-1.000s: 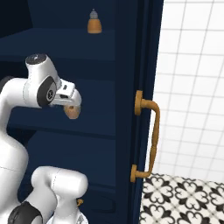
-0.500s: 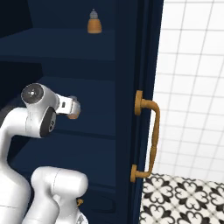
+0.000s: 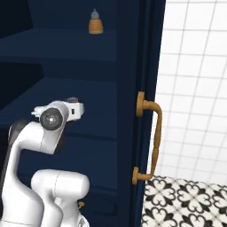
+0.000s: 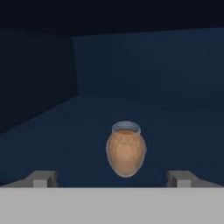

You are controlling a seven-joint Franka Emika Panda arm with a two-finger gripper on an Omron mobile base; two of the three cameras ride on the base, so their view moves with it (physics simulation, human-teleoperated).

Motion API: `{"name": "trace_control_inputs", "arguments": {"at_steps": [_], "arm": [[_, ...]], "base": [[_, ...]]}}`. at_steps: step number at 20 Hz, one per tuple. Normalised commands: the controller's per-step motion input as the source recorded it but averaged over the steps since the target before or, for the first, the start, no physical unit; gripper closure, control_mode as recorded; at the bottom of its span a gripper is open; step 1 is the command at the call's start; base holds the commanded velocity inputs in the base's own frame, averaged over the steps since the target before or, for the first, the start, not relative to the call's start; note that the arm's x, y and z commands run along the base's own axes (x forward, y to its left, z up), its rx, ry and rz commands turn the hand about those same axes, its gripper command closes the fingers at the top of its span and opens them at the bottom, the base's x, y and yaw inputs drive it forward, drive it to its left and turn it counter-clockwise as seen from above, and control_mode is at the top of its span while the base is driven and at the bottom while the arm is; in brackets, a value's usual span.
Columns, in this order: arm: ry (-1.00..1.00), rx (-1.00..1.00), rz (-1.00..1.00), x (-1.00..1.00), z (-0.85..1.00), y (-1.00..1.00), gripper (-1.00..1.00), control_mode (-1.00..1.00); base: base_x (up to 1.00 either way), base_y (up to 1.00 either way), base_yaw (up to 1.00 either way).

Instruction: Pick the honey bottle and place it on the digital scale for weighing, and close the cabinet.

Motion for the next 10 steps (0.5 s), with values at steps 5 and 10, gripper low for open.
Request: {"name": "trace_control_inputs", "arguments": {"at_steps": [5, 10], "arm": [[-0.21, 0.00, 0.30, 0.00, -0.07, -0.27, -1.00, -1.00], [-0.09, 0.00, 0.30, 0.01, -0.26, -0.20, -1.00, -1.00]], "base": [[0.00, 0.00, 0.00], [0.00, 0.00, 0.00]]}}
